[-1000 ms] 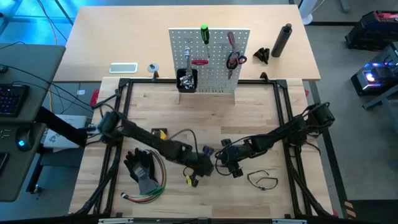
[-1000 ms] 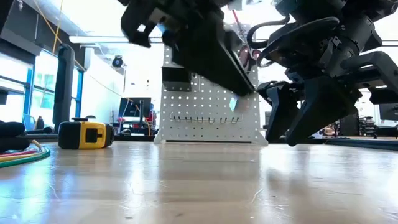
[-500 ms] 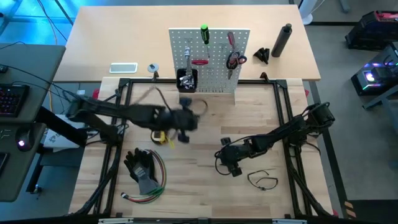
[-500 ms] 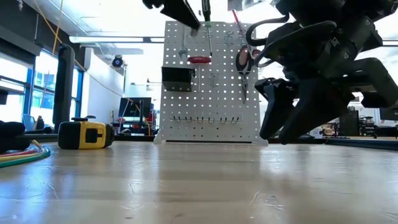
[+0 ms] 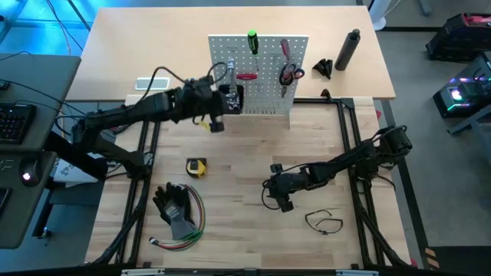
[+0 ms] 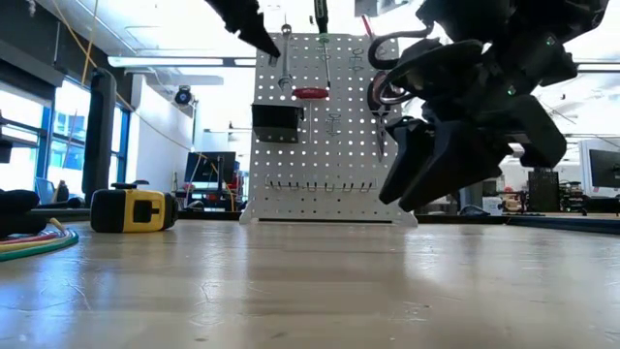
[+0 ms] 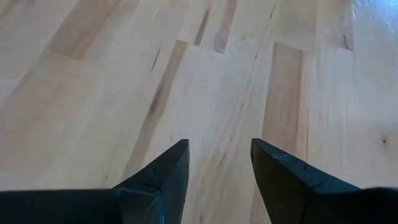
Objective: Hang tools onto peg board
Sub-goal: Put the silver socket into the black bin on the white peg board, then hang the yellow tape measure on the black bin on the white peg board
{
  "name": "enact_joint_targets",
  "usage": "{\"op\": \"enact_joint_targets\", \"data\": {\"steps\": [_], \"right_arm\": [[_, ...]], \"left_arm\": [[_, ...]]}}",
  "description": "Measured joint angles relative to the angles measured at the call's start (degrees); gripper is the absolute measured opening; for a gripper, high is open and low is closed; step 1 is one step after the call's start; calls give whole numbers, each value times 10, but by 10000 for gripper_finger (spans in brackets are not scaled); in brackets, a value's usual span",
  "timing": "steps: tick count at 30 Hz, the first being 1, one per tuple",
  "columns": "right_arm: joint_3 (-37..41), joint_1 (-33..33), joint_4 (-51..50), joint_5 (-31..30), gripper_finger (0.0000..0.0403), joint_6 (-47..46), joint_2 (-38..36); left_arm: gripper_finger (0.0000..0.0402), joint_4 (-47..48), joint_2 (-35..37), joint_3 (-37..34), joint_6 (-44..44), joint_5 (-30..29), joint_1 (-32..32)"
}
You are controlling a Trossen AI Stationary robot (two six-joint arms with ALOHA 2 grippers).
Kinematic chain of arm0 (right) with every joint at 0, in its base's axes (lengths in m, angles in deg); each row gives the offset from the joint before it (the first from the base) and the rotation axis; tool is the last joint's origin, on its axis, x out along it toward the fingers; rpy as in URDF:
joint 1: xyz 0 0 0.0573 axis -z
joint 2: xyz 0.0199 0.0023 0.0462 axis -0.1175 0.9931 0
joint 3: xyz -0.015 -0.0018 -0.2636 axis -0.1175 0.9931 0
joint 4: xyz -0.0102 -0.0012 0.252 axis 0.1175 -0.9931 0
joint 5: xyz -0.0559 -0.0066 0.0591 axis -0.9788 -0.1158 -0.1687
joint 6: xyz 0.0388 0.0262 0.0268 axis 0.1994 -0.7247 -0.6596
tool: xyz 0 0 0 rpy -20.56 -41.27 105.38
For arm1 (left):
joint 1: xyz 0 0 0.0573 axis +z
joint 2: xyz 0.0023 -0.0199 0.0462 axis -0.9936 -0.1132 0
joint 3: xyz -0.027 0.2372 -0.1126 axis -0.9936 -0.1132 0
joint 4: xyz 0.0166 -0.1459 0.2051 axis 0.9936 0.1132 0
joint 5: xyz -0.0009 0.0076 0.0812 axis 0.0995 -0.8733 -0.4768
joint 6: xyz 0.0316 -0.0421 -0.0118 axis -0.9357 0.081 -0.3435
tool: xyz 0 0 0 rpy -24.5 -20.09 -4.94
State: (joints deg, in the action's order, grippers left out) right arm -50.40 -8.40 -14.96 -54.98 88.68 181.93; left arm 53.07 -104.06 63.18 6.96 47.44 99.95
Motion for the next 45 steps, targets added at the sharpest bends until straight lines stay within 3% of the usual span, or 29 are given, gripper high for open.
{"op": "enact_joint_targets", "data": {"steps": [9,18,23,37,45], "right_arm": [[0,2,0,0,168,-2,0],[0,2,1,0,168,-13,0],[0,2,1,0,168,-13,0],[0,2,0,0,168,-23,0],[0,2,0,0,168,-28,0]], "left_arm": [[54,1,-30,0,-4,111,104],[56,2,-77,0,4,176,145],[63,1,-97,0,18,178,147],[149,5,-71,0,42,158,146],[154,93,-36,0,72,158,132]]}}
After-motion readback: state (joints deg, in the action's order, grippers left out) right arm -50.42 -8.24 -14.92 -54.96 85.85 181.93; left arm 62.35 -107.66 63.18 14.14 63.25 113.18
